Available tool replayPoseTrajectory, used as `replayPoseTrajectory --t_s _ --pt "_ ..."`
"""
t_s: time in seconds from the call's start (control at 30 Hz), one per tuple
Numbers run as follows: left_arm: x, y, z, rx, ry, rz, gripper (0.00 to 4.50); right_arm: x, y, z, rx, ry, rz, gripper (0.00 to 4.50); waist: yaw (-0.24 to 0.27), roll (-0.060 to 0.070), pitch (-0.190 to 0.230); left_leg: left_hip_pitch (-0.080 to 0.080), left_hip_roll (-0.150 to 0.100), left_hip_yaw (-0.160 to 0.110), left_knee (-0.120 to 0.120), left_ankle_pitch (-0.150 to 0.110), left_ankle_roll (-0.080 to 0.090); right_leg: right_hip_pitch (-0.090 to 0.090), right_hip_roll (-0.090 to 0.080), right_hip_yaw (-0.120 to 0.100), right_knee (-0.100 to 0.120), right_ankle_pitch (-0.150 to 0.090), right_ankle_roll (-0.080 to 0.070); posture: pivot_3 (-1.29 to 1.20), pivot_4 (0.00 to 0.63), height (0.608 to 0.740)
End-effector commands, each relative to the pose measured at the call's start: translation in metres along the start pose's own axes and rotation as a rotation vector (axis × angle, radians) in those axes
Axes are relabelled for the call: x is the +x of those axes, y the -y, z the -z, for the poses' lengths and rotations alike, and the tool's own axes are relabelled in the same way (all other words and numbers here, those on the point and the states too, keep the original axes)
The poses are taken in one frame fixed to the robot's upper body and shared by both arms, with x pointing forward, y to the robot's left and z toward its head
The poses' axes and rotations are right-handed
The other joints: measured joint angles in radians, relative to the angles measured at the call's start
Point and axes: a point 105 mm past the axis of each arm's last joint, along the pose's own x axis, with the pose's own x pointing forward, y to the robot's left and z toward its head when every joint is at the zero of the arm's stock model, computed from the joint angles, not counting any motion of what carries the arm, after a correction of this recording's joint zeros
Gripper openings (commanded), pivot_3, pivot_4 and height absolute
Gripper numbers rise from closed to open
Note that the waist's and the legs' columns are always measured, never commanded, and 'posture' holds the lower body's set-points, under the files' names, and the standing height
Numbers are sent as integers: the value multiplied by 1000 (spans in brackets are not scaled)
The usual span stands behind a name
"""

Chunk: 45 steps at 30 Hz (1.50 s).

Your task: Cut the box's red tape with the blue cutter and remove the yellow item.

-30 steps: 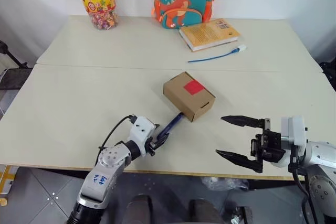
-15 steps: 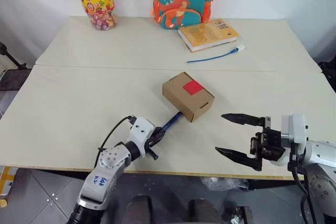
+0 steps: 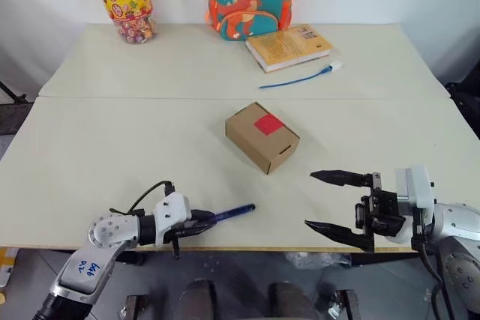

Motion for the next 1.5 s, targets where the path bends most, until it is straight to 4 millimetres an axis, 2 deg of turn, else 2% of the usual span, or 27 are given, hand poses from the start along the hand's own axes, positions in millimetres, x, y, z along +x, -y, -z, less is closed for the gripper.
replayPoseTrajectory --t_s 0.03,0.1,0.2,0.43,0.57,0.63,0.77,1.07,1.33,1.5 --pt "18 11 4 102 -70 156 451 6 -19 13 76 -145 -50 4500 8 0 0 0 0 0 0 0 0 0 0 0 0 0 0 0 150 740" --pt "29 11 0 124 -79 177 451 7 -24 22 95 -200 -47 4500 14 0 0 -1 -1 0 1 -1 1 0 -1 1 0 0 -1 0 150 740" --pt "43 11 -4 165 -74 185 452 10 -24 32 34 -225 -51 3873 20 -1 -1 -1 -3 2 3 -2 3 0 -1 3 0 0 0 0 150 740" --pt "53 10 -5 182 -107 210 452 36 -12 50 -39 -236 -56 1321 25 -4 -2 -1 -3 3 5 -1 3 -1 0 4 1 1 2 0 150 740" --pt "55 7 -8 169 -111 215 452 48 -5 60 -58 -257 -41 24 25 -5 -3 -1 -3 3 6 0 1 -1 0 4 2 1 2 0 150 740" --pt "59 9 -11 145 -100 235 452 54 -6 68 -81 -295 -74 24 25 -5 -3 -1 -3 3 6 0 1 -1 0 4 3 1 2 0 150 740" --pt "62 13 -11 153 -108 261 452 65 6 72 -75 -280 -38 24 25 -5 -3 -1 -3 3 7 0 0 -1 0 4 4 1 2 0 150 740" --pt "60 12 -8 145 -126 245 452 58 11 80 -95 -307 -26 24 26 -6 -3 -1 -3 4 6 0 0 -3 0 4 4 1 2 0 150 740" --pt "61 12 -9 149 -127 249 452 39 9 86 -73 -348 -20 24 25 -6 -4 -1 -3 5 6 0 0 -3 0 4 4 1 2 0 150 740" --pt "63 16 -9 160 -125 265 452 39 13 89 -38 -357 -3 24 25 -6 -4 -1 -3 5 7 1 0 -3 0 4 4 1 3 0 150 740"
